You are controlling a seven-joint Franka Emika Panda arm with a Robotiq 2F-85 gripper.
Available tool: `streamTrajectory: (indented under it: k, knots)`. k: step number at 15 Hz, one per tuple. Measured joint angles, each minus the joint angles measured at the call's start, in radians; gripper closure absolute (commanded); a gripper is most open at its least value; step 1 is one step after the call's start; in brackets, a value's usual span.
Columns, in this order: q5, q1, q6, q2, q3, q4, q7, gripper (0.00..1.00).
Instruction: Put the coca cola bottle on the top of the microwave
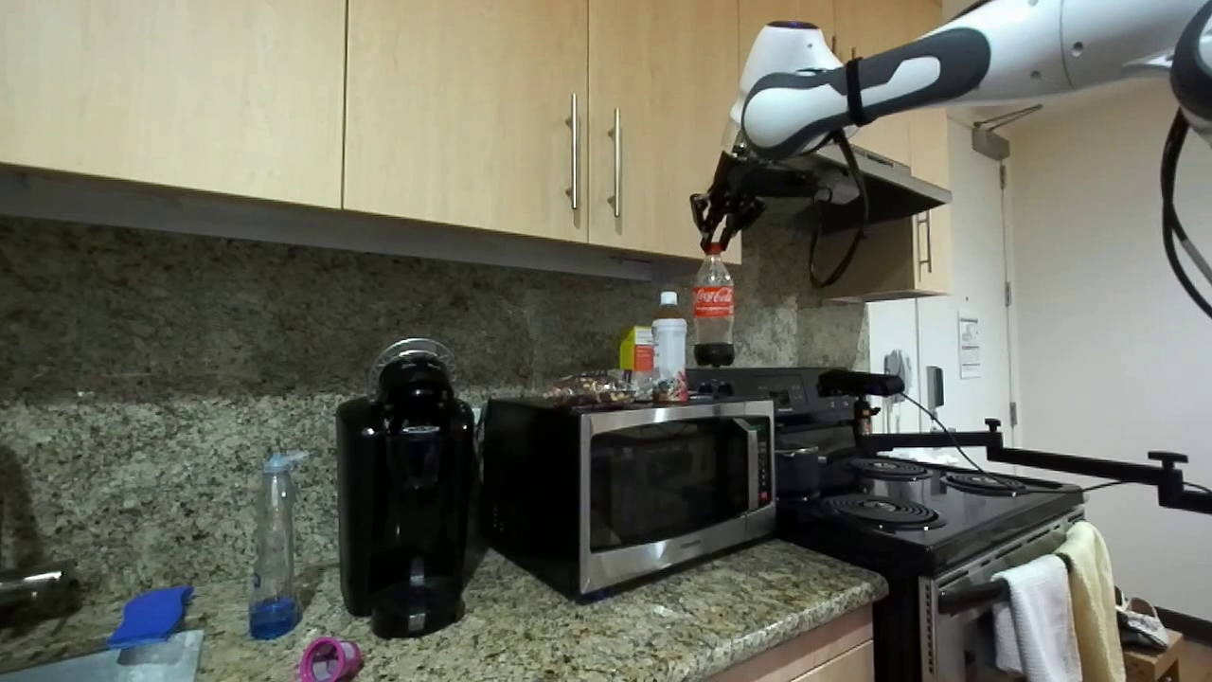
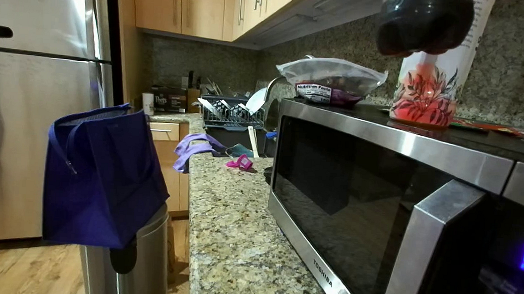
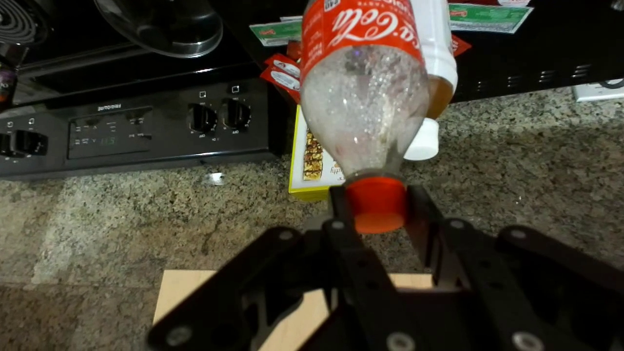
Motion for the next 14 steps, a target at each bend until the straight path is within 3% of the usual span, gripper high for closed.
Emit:
streamTrajectory:
  k: [14]
  knots:
    - [0.007, -0.001, -0.002, 0.172, -0.078, 0.166, 0.018, 0.85]
